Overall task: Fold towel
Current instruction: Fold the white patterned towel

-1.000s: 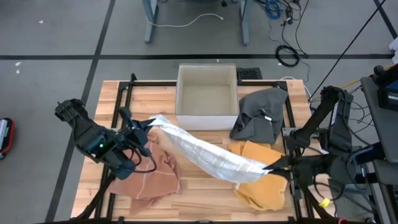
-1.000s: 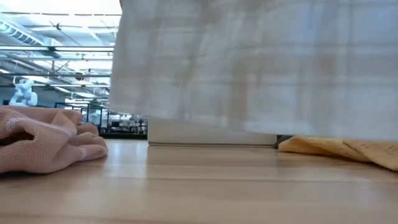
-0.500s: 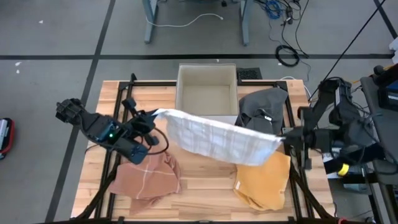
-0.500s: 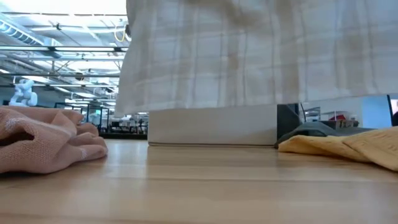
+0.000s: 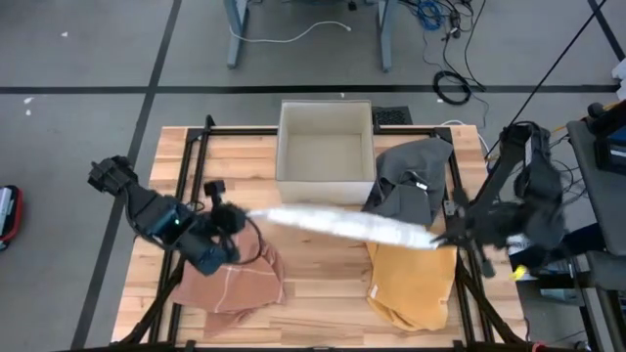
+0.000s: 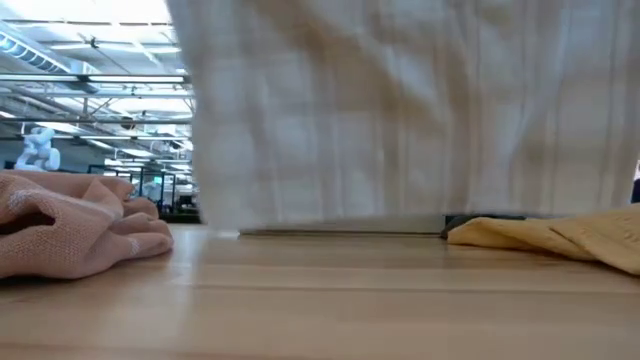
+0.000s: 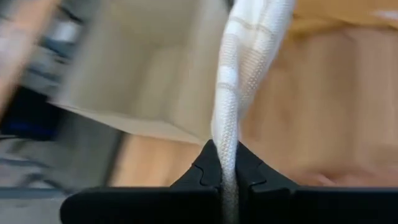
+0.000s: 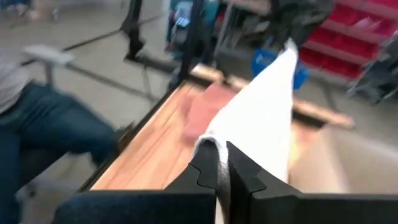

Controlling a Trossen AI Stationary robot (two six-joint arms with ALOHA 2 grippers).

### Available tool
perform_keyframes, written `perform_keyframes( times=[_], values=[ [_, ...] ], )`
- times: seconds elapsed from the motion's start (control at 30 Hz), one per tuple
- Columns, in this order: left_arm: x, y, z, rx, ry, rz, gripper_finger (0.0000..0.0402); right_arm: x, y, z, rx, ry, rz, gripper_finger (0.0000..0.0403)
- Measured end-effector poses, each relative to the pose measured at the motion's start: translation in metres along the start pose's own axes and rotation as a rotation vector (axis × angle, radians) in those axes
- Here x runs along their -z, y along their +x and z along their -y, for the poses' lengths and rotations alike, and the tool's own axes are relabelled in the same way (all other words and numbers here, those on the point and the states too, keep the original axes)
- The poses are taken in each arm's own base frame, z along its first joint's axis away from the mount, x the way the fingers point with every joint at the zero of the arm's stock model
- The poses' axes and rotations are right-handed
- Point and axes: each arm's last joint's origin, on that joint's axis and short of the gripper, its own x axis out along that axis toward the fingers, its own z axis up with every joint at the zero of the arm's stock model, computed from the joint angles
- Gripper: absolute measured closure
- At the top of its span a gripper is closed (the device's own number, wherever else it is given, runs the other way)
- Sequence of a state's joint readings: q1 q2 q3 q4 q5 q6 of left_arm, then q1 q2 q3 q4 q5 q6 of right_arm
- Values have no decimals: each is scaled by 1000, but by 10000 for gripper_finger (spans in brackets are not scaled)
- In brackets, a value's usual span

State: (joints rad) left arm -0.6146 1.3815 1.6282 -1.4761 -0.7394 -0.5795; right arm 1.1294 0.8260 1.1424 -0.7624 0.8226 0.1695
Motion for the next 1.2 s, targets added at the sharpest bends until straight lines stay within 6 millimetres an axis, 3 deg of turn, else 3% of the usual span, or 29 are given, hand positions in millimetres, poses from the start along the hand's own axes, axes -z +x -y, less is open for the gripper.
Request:
perform_keyframes(
  times=[0.27,0.5,0.7,0.97,1.2],
  values=[
    [34,14,50,207,49,-99,396,60,57,-57,-132,39,-82,403],
    [62,37,94,418,42,-93,393,97,95,-95,-218,55,-70,399],
    [94,54,120,593,64,-152,352,113,123,-120,-210,81,-103,336],
    [115,58,143,748,2,-105,272,126,136,-133,-209,198,-151,231],
    [113,64,141,697,8,-44,237,123,133,-121,45,243,-74,221]
  ],
)
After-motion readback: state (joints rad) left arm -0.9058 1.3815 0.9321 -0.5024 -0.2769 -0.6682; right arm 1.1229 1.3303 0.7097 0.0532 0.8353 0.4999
